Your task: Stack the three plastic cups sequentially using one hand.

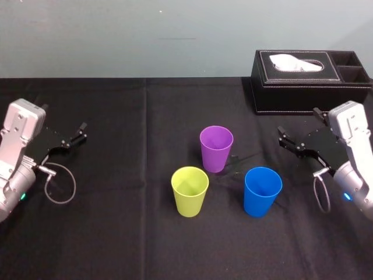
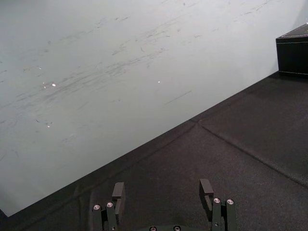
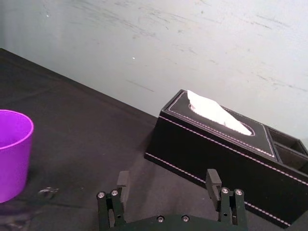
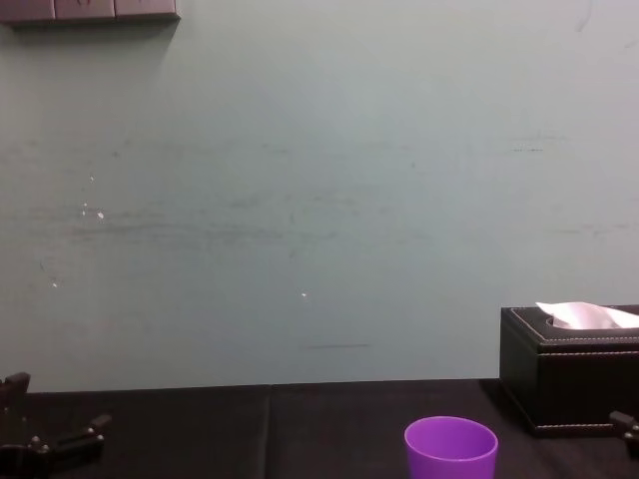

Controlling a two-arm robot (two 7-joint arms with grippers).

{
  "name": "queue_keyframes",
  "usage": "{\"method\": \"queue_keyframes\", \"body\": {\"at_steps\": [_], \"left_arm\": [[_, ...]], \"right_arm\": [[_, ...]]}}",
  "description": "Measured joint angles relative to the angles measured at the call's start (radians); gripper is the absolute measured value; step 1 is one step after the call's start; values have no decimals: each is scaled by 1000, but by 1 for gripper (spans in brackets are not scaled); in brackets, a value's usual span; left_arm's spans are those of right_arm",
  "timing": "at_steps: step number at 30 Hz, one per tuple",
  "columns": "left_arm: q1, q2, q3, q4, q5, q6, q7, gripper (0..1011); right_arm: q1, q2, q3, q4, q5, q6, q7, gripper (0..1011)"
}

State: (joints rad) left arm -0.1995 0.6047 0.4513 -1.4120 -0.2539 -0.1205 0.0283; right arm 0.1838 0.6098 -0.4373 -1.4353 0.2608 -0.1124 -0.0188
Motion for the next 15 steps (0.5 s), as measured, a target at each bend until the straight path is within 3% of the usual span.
{"method": "queue_keyframes", "body": {"at_steps": [7, 15], "left_arm": [[0, 0, 0, 0, 0, 0, 0, 1011], [0, 0, 0, 0, 0, 0, 0, 1011]], "right_arm": [[-63, 30, 50, -80, 64, 36, 45, 1000], [-162, 113, 137, -226, 140, 114, 99, 1000]]}}
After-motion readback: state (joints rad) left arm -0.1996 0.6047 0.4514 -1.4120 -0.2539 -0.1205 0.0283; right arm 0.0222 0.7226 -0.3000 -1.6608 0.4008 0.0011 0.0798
